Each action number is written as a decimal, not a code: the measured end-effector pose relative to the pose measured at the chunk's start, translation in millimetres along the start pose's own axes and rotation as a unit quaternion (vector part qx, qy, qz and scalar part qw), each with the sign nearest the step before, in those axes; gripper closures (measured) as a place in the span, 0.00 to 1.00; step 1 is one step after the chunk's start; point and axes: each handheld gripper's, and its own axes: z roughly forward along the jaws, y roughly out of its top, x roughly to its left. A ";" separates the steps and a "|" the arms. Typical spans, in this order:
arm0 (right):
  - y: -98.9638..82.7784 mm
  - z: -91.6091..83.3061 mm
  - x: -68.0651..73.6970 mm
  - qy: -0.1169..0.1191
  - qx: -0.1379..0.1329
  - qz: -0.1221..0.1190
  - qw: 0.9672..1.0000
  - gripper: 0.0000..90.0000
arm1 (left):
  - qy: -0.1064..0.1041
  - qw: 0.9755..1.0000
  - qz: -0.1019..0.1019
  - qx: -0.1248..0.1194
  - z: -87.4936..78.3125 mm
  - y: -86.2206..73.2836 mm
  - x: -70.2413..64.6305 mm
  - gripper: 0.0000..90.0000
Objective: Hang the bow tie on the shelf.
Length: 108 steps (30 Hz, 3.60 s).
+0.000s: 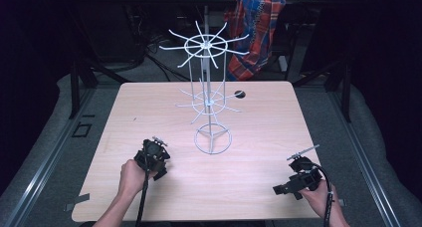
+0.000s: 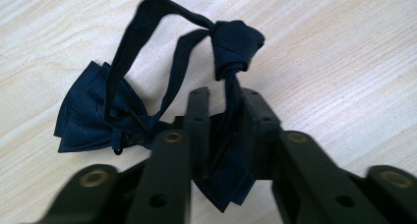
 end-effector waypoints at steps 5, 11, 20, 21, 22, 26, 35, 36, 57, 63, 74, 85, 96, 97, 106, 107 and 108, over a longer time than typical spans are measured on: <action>0.0 -0.2 0.1 -0.001 -0.001 -0.001 1.000 0.15 | -0.006 1.000 0.002 -0.007 -2.9 -1.9 2.3 0.97; -1.7 0.7 0.9 -0.004 -0.013 0.014 1.000 0.15 | -0.008 1.000 0.003 -0.024 -9.4 -2.5 3.1 0.97; -1.7 -2.5 -2.0 -0.001 -0.002 0.006 1.000 0.15 | 0.005 0.998 0.008 -0.069 -24.8 -4.2 6.3 0.97; -1.7 -2.3 -1.8 -0.001 -0.002 0.007 1.000 0.15 | 0.007 0.997 0.010 -0.076 -26.9 -4.3 5.9 0.97; -1.6 -2.4 -1.9 -0.001 -0.001 0.006 1.000 0.15 | 0.010 0.996 0.013 -0.084 -29.2 -4.3 5.3 0.97; -1.9 -1.5 -2.1 -0.001 -0.006 0.012 1.000 0.15 | 0.018 0.994 0.022 -0.101 -36.1 -4.5 4.1 0.97; -1.0 -1.6 -2.5 0.000 0.002 0.005 1.000 0.15 | 0.022 0.991 0.019 -0.129 -44.9 -5.3 4.5 0.98; -0.7 -2.0 -2.9 -0.001 0.005 0.002 1.000 0.15 | 0.025 0.991 0.019 -0.132 -46.1 -5.3 4.5 0.98; -0.4 0.1 -3.2 0.000 0.008 0.005 1.000 0.15 | 0.003 0.983 0.041 -0.180 -68.1 -3.2 6.1 0.98; -1.4 2.5 -1.3 -0.001 -0.007 0.018 1.000 0.15 | -0.001 0.979 0.048 -0.196 -73.6 0.6 5.9 0.98; 0.2 0.9 -3.3 -0.001 0.015 0.001 1.000 0.15 | -0.002 0.973 0.056 -0.223 -81.8 6.0 5.8 0.98; -3.8 2.7 -2.0 0.000 -0.003 0.020 1.000 0.15 | -0.002 0.969 0.065 -0.240 -87.9 18.2 1.8 0.98; -5.5 2.0 -2.3 -0.004 -0.006 0.024 1.000 0.15 | 0.002 0.961 0.082 -0.263 -98.9 29.1 -1.9 0.98; -5.5 1.7 -2.2 -0.004 -0.005 0.025 1.000 0.15 | 0.001 0.960 0.083 -0.266 -99.7 30.0 -2.4 0.98; -5.2 1.3 -3.4 -0.001 0.003 0.020 1.000 0.15 | 0.000 0.955 0.092 -0.283 -107.7 41.1 -5.2 0.98; -4.5 0.2 -4.4 -0.001 0.011 0.012 1.000 0.15 | 0.000 0.955 0.095 -0.281 -108.5 41.7 -5.3 0.98; -4.5 0.4 -4.7 -0.002 0.011 0.011 1.000 0.15 | -0.001 0.954 0.097 -0.283 -109.0 42.8 -5.8 0.98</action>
